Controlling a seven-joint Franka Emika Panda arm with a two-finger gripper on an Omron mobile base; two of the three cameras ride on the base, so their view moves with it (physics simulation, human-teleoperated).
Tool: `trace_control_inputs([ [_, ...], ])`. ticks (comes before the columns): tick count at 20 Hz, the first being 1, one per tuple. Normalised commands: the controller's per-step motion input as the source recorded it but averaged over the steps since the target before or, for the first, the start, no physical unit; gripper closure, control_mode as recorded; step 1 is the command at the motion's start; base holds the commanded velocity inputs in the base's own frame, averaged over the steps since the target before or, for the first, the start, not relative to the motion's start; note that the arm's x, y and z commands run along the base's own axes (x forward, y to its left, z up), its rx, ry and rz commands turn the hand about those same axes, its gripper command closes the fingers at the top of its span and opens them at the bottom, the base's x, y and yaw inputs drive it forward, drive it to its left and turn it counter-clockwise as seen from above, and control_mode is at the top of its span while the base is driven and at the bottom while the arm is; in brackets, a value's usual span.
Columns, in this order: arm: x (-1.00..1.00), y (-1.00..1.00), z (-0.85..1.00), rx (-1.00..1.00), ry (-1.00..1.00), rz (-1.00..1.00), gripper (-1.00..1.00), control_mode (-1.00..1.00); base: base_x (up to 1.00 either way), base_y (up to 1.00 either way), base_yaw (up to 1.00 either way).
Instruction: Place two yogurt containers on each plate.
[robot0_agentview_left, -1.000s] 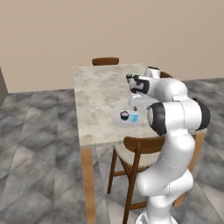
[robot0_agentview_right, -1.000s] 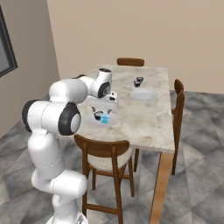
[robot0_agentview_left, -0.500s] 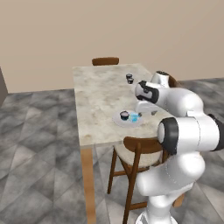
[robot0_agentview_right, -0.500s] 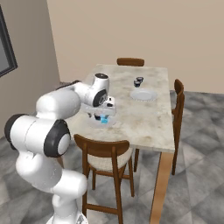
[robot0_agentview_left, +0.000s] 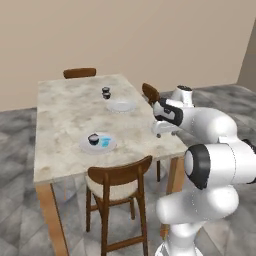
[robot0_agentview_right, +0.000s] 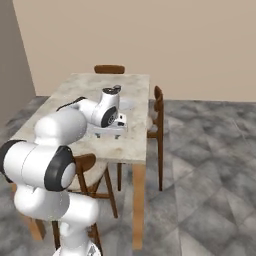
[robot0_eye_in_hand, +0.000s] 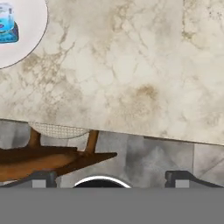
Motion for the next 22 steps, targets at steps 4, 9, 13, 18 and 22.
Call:
trace_control_inputs([
  [4, 0.00, 0.00, 0.00, 0.00, 0.00, 0.00, -1.00, 1.00, 0.43, -0.93, 0.03],
  [9, 0.00, 0.00, 0.00, 0.00, 0.00, 0.00, -1.00, 1.00, 0.56, -0.77, 0.13],
  [13, 0.00, 0.00, 0.00, 0.00, 0.00, 0.00, -1.00, 1.00, 0.65, -0.60, 0.23],
  [18, 0.00, 0.00, 0.00, 0.00, 0.00, 0.00, -1.00, 1.00, 0.67, -0.52, 0.25],
  [22, 0.00, 0.00, 0.00, 0.00, 0.00, 0.00, -1.00, 1.00, 0.68, -0.57, 0.14],
])
